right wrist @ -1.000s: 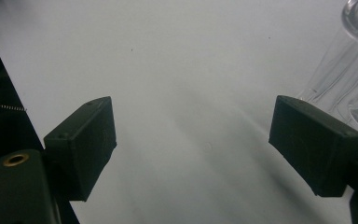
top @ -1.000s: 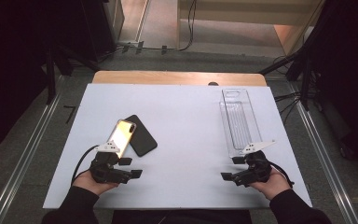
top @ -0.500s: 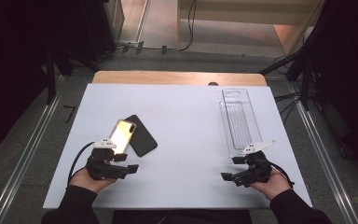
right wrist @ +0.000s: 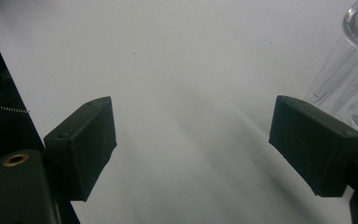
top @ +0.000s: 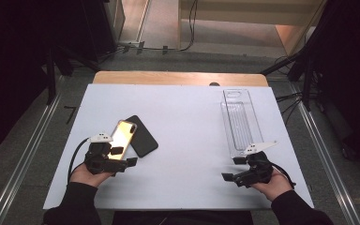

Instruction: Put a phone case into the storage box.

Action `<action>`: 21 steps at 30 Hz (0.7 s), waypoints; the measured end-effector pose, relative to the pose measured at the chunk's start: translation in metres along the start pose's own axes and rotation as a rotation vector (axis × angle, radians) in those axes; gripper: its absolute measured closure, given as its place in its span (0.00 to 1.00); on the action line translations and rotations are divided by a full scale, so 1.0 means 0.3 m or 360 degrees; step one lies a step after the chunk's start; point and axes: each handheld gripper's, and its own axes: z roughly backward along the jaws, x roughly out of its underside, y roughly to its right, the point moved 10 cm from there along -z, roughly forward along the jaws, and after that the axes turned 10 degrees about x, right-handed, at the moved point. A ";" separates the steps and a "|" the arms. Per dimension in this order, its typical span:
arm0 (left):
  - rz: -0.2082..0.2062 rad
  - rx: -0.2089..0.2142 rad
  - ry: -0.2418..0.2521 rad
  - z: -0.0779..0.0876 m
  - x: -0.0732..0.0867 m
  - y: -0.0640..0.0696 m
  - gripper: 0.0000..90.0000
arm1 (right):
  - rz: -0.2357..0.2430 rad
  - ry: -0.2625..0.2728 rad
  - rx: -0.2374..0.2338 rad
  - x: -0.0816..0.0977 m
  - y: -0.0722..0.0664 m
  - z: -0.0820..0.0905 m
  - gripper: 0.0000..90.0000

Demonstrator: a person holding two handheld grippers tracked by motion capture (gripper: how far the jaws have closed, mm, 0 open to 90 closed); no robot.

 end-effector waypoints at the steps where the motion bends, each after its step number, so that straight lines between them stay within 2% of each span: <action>1: 0.0007 0.0016 0.0014 0.002 -0.008 -0.003 0.19 | 0.0001 0.0000 -0.0001 0.000 -0.001 0.000 0.14; 4: -0.0010 -0.0007 0.0046 0.006 -0.024 -0.015 0.14 | -0.0006 -0.0001 -0.0002 0.000 0.000 0.001 0.15; 5: -0.0010 -0.0006 0.0085 0.006 -0.038 -0.021 0.08 | -0.0011 0.0003 -0.0003 -0.001 0.001 0.002 0.15; 6: -0.0010 -0.0006 0.0085 0.006 -0.038 -0.021 0.00 | -0.0011 0.0003 -0.0003 -0.001 0.001 0.002 0.15; 7: 0.0019 0.0028 0.0032 0.005 -0.040 -0.021 0.00 | -0.0012 0.0003 -0.0003 -0.001 0.001 0.002 0.15; 10: -0.0018 0.0046 0.0044 0.011 -0.061 -0.026 0.00 | -0.0011 0.0005 -0.0004 -0.001 -0.001 0.001 0.14; 13: -0.0025 -0.0011 0.0032 0.012 -0.076 -0.052 0.00 | -0.0008 0.0000 -0.0005 0.000 -0.002 0.002 0.15; 15: -0.0017 -0.0021 0.0030 0.011 -0.080 -0.060 0.00 | -0.0010 0.0003 -0.0003 0.000 -0.001 0.002 0.14; 16: 0.0006 -0.0032 0.0039 0.011 -0.089 -0.078 0.00 | -0.0009 0.0007 0.0006 -0.001 0.002 0.003 0.14; 18: 0.0010 -0.0014 0.0054 0.012 -0.096 -0.084 0.00 | -0.0005 0.0018 0.0008 -0.004 0.004 0.005 0.15; 21: 0.0029 -0.0053 0.0071 0.017 -0.106 -0.112 0.00 | -0.0003 0.0015 0.0009 -0.003 0.004 0.005 0.14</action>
